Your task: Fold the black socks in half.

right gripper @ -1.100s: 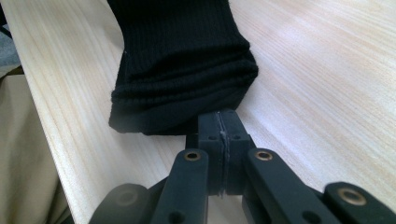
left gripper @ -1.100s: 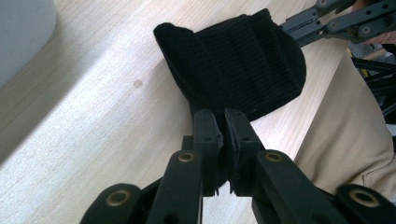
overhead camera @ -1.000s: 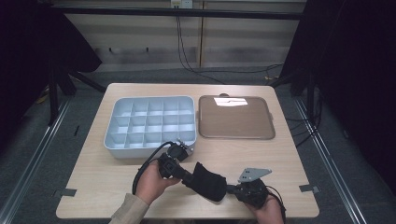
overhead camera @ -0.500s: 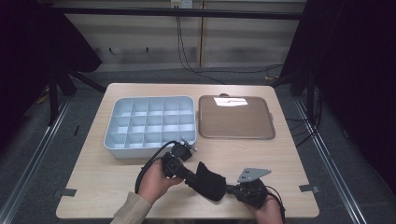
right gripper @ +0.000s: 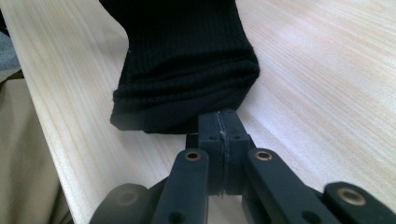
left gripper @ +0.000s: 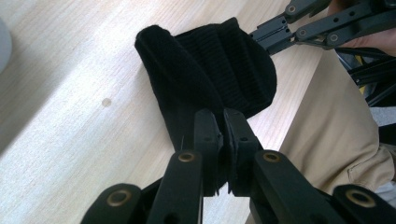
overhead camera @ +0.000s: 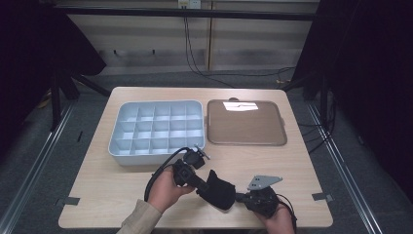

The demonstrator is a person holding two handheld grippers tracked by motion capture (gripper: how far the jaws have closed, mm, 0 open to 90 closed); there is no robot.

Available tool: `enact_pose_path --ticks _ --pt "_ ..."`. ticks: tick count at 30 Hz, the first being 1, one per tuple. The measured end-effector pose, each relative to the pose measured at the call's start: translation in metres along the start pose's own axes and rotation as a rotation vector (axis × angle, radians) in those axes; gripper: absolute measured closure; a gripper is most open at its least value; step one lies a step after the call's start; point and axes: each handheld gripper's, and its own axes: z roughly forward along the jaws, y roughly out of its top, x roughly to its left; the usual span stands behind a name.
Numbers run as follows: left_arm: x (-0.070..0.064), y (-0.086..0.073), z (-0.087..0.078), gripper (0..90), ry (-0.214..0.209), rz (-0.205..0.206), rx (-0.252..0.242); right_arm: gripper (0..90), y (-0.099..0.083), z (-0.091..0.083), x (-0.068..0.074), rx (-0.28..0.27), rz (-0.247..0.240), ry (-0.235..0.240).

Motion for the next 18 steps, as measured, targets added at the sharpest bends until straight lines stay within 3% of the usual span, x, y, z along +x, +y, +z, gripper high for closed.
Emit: enact_pose_path --ticks 18 --pt "-0.009 0.011 0.004 85.4 -0.004 0.033 0.015 89.0 0.0 0.0 0.0 0.003 -0.007 -0.004"
